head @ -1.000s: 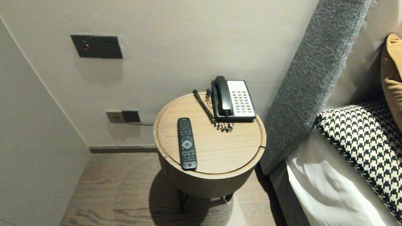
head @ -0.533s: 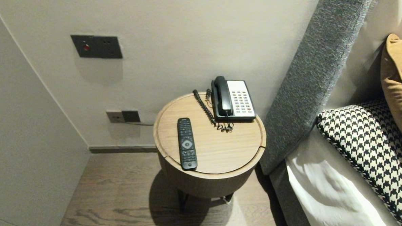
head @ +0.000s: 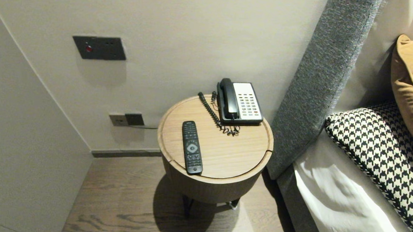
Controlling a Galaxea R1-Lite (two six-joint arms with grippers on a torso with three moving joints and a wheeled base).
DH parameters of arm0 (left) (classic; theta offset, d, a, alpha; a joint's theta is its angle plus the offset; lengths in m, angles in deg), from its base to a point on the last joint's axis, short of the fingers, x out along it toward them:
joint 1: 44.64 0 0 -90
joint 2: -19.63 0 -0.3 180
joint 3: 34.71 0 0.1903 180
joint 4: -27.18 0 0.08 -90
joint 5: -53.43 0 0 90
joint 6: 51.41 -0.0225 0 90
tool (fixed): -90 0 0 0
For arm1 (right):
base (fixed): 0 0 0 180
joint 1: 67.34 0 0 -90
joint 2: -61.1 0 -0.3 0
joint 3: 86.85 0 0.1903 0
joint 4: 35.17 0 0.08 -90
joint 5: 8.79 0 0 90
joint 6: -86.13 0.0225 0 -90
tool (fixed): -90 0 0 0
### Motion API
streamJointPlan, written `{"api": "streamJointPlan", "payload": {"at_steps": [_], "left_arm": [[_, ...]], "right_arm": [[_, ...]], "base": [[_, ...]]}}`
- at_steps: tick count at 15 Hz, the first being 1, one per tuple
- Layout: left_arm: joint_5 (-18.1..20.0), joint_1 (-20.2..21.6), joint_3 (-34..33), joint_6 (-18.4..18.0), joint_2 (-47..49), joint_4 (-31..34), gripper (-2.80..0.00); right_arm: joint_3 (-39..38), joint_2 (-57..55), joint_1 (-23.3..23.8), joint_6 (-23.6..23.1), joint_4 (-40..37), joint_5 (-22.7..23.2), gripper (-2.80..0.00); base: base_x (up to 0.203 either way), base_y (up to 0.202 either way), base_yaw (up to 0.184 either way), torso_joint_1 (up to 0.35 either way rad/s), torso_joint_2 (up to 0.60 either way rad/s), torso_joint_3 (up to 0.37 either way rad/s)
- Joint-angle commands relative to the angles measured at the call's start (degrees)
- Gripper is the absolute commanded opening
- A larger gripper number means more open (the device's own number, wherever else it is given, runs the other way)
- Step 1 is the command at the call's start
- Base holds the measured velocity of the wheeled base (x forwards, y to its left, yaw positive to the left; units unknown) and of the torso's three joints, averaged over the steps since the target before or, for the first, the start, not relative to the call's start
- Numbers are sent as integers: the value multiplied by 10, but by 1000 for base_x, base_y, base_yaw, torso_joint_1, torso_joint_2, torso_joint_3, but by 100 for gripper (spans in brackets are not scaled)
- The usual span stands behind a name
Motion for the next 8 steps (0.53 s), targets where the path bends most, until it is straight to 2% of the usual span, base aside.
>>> {"api": "streamJointPlan", "payload": {"at_steps": [1, 8], "left_arm": [[0, -1, -3, 0, 3, 4, -280], [11, -3, -5, 3, 2, -1, -280]], "right_arm": [[-23, -1, 0, 0, 0, -1, -280], [-23, -1, 0, 0, 0, 0, -280]], "base": [[0, 0, 0, 0, 0, 0], [0, 0, 0, 0, 0, 0]]}}
